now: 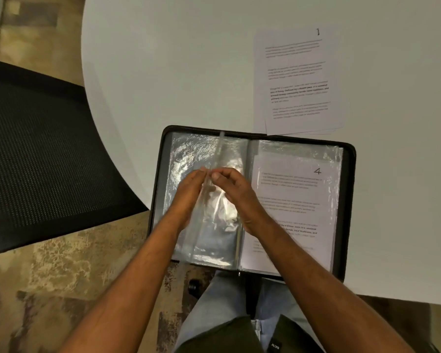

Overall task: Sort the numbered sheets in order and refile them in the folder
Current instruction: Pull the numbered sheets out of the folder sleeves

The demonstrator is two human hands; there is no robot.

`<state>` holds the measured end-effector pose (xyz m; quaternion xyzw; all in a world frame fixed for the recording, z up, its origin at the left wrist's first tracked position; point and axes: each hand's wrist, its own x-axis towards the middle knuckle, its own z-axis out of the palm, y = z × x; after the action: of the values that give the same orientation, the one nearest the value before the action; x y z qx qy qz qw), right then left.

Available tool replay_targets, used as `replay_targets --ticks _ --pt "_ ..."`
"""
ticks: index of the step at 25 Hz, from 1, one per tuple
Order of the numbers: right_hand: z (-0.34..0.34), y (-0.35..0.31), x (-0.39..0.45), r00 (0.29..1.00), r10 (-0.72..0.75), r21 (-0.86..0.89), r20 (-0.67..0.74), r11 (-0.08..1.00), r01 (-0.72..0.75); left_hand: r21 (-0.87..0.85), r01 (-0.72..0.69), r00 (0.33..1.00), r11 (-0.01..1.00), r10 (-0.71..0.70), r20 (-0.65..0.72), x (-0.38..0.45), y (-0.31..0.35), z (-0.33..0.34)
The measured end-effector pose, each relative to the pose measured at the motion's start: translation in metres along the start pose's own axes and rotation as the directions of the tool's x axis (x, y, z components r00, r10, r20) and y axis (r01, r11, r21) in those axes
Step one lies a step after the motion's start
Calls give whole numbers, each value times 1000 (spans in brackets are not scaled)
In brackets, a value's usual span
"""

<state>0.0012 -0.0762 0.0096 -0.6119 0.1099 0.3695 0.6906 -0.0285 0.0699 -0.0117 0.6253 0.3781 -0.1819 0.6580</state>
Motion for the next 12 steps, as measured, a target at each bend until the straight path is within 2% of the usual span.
replay_targets --ticks 6,9,12 --pt "19 38 14 998 17 -177 59 984 -6 63 28 997 998 -23 -72 2 -11 -40" --pt "23 54 18 998 1 -284 57 959 15 152 -24 985 988 49 -165 4 -23 -51" --pt "20 54 20 998 -26 -314 49 949 40 347 -51 937 936 165 -308 7 -35 -56"
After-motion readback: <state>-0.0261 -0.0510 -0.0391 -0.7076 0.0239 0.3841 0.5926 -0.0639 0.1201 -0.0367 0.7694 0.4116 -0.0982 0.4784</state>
